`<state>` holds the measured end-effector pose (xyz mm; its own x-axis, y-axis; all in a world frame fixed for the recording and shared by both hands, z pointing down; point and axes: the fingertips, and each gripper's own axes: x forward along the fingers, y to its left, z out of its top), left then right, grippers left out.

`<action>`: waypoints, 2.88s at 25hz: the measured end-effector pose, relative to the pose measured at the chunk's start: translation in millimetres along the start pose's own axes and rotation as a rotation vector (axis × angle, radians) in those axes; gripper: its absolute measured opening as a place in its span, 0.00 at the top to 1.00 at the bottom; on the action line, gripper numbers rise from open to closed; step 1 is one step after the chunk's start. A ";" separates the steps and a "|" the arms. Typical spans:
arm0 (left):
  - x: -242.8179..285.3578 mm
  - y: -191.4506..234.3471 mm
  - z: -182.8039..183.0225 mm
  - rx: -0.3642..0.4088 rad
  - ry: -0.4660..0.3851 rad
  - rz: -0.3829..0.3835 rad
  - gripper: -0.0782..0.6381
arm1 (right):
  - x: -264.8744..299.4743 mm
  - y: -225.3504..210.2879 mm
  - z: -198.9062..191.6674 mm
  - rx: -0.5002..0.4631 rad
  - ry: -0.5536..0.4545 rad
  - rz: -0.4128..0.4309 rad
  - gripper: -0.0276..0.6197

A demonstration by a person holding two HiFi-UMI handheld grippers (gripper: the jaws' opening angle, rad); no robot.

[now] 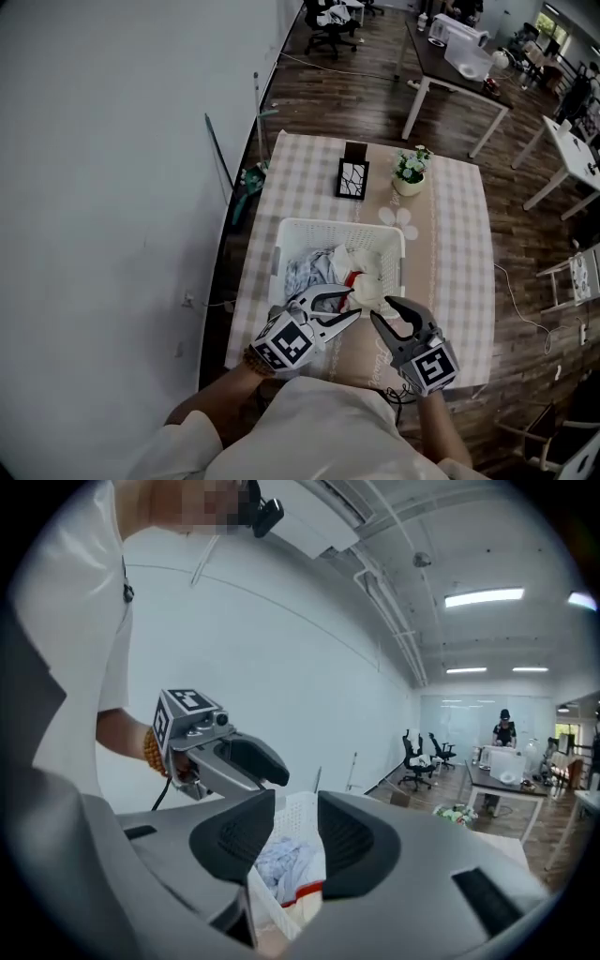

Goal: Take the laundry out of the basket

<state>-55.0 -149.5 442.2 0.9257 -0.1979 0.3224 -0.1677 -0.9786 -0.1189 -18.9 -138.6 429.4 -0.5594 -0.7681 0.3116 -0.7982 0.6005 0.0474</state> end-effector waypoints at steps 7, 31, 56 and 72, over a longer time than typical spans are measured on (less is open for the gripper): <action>38.7 30.8 -74.6 0.195 0.346 -0.165 0.53 | 55.8 -8.2 -55.4 -0.300 0.326 0.207 0.58; 125.8 58.8 -295.9 0.334 0.865 -0.415 0.35 | 190.3 -29.7 -277.0 -0.557 1.009 0.550 0.30; 108.8 76.9 -235.6 0.263 0.773 -0.244 0.69 | 180.8 -38.4 -227.9 -0.575 0.890 0.441 0.79; 51.2 117.8 -35.8 0.349 0.705 -0.163 0.69 | 127.6 -66.1 -25.2 -0.680 0.700 0.289 0.79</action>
<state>-39.6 -276.9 478.4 0.4780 -0.1566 0.8643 0.1747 -0.9474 -0.2683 -31.8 -270.7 489.9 -0.2801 -0.4018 0.8718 -0.2353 0.9092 0.3434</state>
